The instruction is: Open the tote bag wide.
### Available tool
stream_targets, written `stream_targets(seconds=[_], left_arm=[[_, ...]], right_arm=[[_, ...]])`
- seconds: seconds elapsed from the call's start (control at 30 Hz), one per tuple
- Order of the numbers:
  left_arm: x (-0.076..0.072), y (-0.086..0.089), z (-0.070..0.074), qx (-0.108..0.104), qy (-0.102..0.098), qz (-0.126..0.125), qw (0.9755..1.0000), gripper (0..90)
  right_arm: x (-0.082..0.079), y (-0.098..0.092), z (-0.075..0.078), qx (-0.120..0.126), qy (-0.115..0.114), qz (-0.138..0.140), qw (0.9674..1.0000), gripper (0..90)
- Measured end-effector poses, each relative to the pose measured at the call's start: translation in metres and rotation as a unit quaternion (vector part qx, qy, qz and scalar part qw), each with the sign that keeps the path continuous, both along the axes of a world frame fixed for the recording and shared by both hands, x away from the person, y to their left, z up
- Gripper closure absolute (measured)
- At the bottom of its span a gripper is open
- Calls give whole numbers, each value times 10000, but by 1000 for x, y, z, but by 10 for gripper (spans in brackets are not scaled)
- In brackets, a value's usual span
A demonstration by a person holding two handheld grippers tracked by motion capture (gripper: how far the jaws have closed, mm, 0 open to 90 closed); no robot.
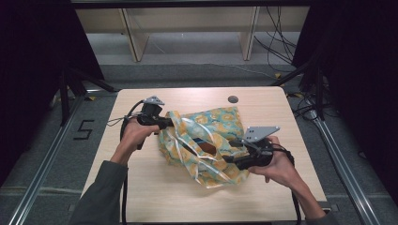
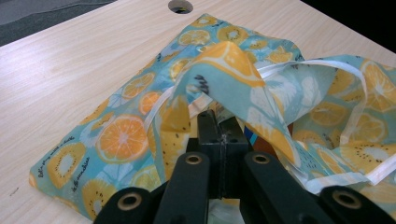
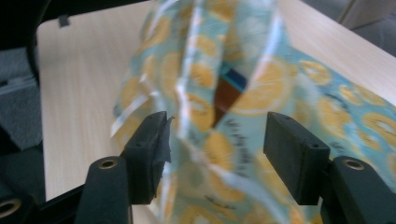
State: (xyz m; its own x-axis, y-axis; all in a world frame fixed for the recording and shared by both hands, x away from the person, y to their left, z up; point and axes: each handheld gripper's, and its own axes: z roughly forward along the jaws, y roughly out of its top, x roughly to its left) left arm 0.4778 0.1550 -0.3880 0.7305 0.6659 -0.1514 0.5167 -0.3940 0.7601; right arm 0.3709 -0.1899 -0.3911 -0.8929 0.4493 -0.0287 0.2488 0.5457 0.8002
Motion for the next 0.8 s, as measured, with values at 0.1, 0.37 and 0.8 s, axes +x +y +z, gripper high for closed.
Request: stream_targets(seconds=[0.1,0.37,0.8], left_arm=[[1,0,0,-9,40,4,10000,895],[3,1,0,-27,62,-39,10000,894],[0,-2,-5,61,59,-136,9999,891]], right_arm=[[-4,9,-7,-193,-190,105,9996,365],[-1,18,-26,-736,-352,-260,9963,300],[19,-1,-31,-558,-446,-722,9948,790]])
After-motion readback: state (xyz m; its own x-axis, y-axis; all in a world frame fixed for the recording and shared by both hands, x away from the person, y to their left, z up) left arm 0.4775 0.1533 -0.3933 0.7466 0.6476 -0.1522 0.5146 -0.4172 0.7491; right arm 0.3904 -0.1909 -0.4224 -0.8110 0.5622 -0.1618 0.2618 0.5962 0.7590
